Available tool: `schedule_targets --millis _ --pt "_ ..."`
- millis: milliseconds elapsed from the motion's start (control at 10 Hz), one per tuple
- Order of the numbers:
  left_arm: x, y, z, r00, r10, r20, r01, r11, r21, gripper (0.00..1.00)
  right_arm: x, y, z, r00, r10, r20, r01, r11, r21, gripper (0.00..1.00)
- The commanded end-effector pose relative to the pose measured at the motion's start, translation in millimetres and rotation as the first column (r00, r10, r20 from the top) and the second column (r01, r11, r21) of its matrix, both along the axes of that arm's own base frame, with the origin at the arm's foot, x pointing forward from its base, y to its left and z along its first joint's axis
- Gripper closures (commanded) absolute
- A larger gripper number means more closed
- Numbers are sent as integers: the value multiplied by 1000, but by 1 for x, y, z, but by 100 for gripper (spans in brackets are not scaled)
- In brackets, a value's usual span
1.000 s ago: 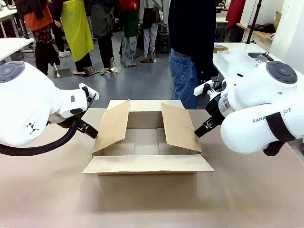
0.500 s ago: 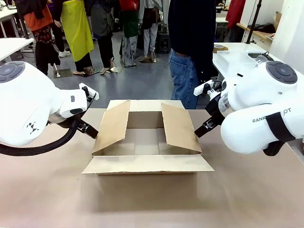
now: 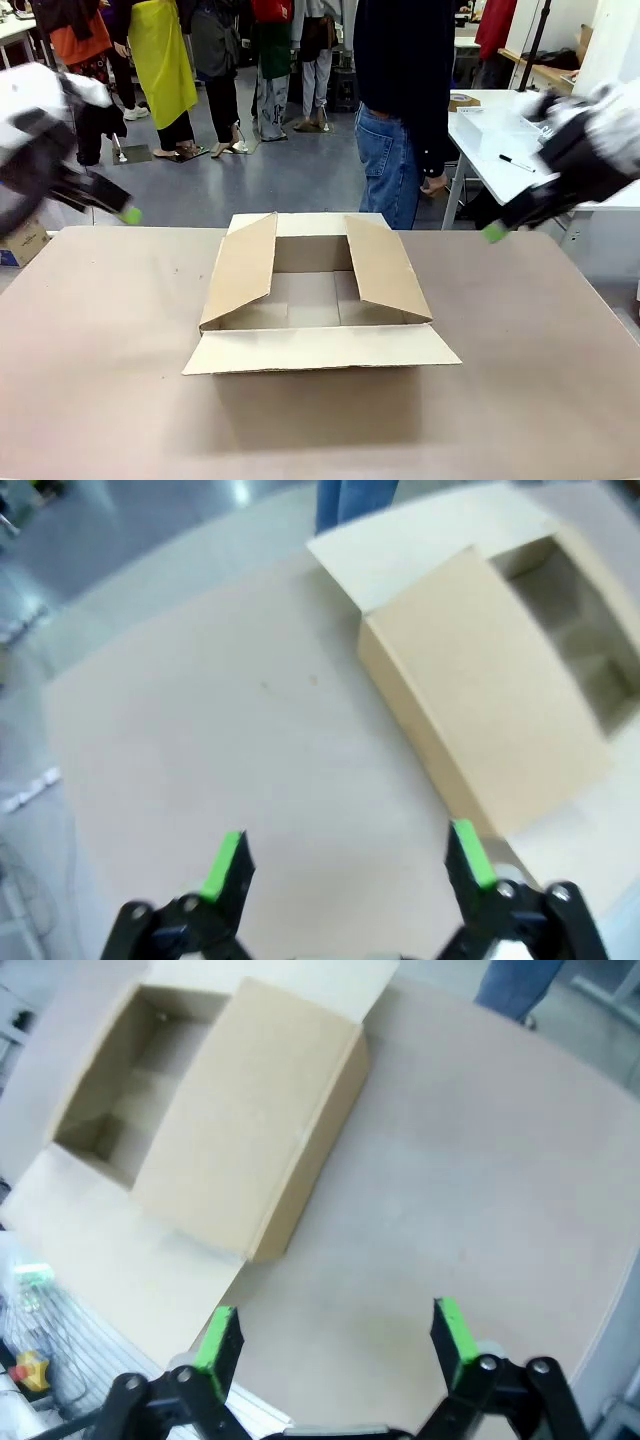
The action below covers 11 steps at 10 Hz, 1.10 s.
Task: Pack the gift set into the box.
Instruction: Place both hands on the side flaps of the Package Box and spread them outward.
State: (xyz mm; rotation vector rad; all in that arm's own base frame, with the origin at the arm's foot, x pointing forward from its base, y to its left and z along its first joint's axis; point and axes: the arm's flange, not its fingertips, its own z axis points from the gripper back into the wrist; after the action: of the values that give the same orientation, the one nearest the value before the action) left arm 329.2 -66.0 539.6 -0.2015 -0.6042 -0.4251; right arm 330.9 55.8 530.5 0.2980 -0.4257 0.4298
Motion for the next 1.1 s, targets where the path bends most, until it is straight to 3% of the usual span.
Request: schedule_targets --millis 0,100,200,300,400,500,600,700,800,900,1000 --pt "-20 27 3 981 -180 -71 170 977 -132 0 -3 -64 10 990 -85 -111 102 983 153 0" --pt "-17 57 -8 946 -291 -141 248 933 -259 0 -6 -115 6 971 -146 -188 201 926 319 0" --pt "-9 93 -22 912 -364 -189 256 865 -432 0 -13 -160 -1 956 -185 -228 274 840 468 0" --pt "0 132 -42 908 -366 -202 181 780 -599 0 -21 -197 -16 944 -206 -257 323 736 596 0" --pt "6 165 -65 921 -335 -200 86 674 -734 0 -24 -226 -38 936 -196 -292 348 641 684 0" --pt "10 197 -91 938 -278 -207 -16 561 -827 0 -23 -253 -72 918 -185 -351 395 510 764 0" --pt "12 217 -107 947 -256 -195 -49 485 -873 0 -20 -269 -105 893 -175 -415 450 400 799 0" --pt "10 233 -121 958 -200 -204 -102 427 -899 0 -20 -277 -130 869 -186 -458 495 335 802 0" --pt "7 243 -132 973 -94 -210 -150 436 -887 0 -17 -281 -148 843 -248 -477 537 354 766 0" --pt "-12 234 -118 953 -234 -191 -50 500 -865 0 -43 -276 -113 866 -229 -444 500 388 774 0" --pt "-12 234 -118 953 -234 -191 -50 500 -865 0 -43 -276 -113 866 -229 -444 500 388 774 0"
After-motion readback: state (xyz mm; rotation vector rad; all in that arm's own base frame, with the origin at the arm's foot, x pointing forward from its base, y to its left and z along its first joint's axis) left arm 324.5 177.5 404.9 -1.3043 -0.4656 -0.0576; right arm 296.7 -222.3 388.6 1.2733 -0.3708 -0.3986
